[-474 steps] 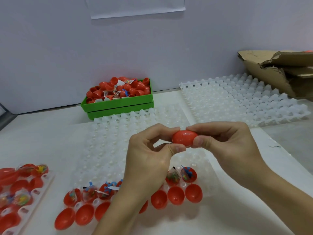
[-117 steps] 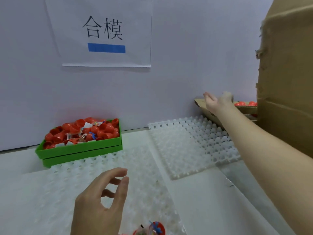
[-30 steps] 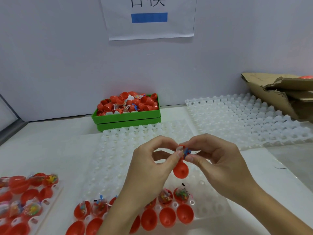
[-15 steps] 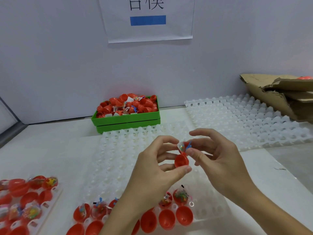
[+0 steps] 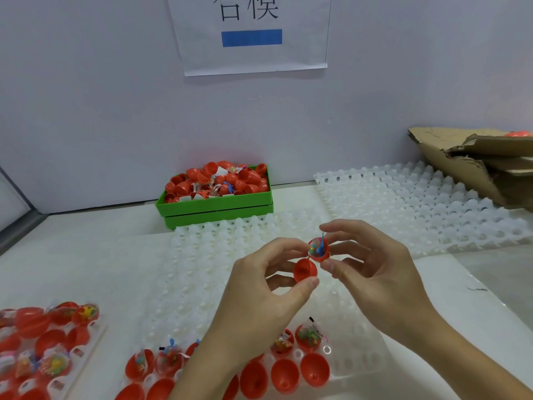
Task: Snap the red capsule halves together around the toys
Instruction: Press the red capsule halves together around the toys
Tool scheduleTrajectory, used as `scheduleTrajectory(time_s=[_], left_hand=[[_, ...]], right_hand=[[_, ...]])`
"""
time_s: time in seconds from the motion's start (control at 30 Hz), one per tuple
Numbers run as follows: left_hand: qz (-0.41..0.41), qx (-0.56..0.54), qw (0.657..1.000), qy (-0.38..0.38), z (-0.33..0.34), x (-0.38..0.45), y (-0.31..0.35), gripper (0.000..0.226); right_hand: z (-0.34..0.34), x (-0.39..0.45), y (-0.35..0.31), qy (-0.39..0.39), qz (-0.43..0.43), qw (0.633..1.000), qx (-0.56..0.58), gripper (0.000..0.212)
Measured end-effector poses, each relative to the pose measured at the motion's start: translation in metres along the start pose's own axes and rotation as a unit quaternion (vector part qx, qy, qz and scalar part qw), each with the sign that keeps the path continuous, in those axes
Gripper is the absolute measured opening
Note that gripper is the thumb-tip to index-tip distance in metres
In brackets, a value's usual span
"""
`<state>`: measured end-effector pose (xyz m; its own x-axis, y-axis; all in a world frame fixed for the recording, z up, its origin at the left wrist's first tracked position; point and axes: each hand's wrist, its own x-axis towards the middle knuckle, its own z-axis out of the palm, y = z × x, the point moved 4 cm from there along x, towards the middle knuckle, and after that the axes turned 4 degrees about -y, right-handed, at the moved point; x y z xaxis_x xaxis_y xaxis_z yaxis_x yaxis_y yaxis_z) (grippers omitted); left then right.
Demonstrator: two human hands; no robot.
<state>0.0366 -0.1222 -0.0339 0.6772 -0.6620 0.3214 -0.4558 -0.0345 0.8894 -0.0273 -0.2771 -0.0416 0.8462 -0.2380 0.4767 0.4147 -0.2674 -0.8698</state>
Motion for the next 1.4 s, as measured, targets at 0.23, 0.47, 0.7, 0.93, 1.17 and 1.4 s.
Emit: scheduleTrajectory(time_s=[0.23,0.47,0.7,0.93,1.17,1.4], left_hand=[[0.005,0.025,1.000,-0.002,0.001,-0.001,0.000,0.030],[-0.010,-0.003,1.000,0.010,0.002,-0.001,0.002,0.049],[-0.006,-0.097,0.991,0.094,-0.006,0.001,0.003,0.054],[0.028,-0.084,0.989,0.118,-0.008,0.002,0.006,0.037],[0.032,-0.102,0.988,0.115,-0.003,0.000,0.009,0.032],[0.039,-0.116,0.986,0.110,0.004,0.000,0.010,0.027]], right_hand=[[0.000,0.000,0.002,-0.024,-0.024,0.998,-0.051,0.053],[-0.001,0.000,0.001,-0.026,-0.028,0.997,-0.063,0.044],[-0.007,0.002,0.000,0.031,-0.024,0.999,-0.013,0.055],[-0.006,0.002,-0.008,0.010,-0.079,0.992,-0.102,0.041],[-0.002,0.000,-0.019,-0.030,-0.169,0.964,-0.203,0.041],[-0.003,0.000,-0.022,-0.045,-0.211,0.938,-0.271,0.043]])
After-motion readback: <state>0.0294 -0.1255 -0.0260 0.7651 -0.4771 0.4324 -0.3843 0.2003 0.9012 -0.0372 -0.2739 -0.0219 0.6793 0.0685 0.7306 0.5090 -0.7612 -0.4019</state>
